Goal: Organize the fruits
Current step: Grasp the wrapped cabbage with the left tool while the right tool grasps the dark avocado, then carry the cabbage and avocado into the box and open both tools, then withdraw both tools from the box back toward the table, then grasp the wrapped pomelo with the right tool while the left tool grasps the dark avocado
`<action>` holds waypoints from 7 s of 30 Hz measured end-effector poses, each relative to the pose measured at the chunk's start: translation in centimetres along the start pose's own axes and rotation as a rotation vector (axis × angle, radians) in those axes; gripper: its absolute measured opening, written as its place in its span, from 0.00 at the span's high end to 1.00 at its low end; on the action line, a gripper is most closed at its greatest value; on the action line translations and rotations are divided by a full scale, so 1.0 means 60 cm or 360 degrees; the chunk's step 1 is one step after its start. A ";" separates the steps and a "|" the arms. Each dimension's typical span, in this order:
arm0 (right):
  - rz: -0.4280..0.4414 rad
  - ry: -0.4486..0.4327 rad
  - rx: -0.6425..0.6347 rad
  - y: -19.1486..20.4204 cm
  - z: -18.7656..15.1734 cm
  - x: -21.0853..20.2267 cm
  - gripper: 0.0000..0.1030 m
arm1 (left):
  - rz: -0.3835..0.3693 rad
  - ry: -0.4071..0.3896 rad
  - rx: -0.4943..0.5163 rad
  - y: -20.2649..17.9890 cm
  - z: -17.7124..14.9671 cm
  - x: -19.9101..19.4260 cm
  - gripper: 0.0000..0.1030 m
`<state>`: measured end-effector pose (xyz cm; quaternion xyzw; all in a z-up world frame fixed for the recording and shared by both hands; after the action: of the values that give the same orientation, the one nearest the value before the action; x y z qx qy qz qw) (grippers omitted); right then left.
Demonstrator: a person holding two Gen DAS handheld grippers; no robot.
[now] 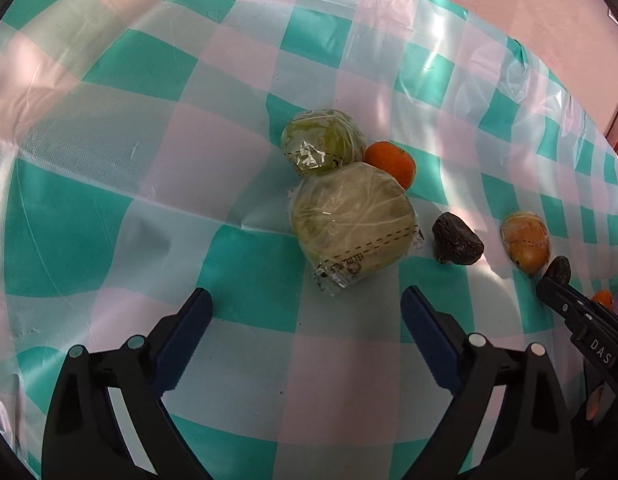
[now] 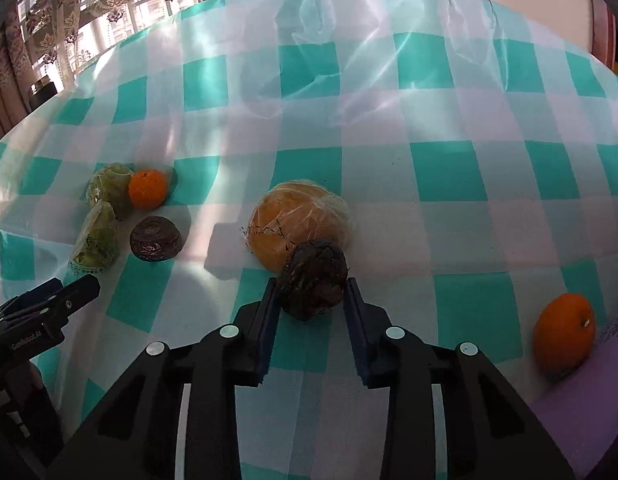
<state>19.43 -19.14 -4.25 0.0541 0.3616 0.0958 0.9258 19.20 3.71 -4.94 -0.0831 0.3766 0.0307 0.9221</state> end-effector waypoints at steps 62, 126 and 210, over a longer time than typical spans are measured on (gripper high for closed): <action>0.0099 -0.0075 -0.0049 0.056 -0.190 -0.263 0.68 | -0.0038 -0.0171 0.0132 -0.067 -0.177 -0.250 0.40; -0.0498 0.0194 -0.0083 -0.313 -0.201 -0.435 0.53 | -0.0484 0.0216 0.1446 -0.682 -0.251 -0.247 0.38; -0.0396 -0.0006 0.0120 0.037 0.045 0.071 0.40 | 0.0124 -0.0091 -0.0119 0.005 -0.127 -0.154 0.02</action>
<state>24.01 -16.13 -4.70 0.0436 0.3672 -0.0336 0.9285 7.30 2.69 -3.88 -0.1019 0.3516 0.0830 0.9269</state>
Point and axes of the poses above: each gripper's, at about its wrist camera, not at the fingertips, and x roughly the way its jaws point, y to its left, z to its top, the point moved 7 cm from there along x, roughly the way its jaws point, and after that the axes turned 7 degrees about -y, right-handed, at the moved point
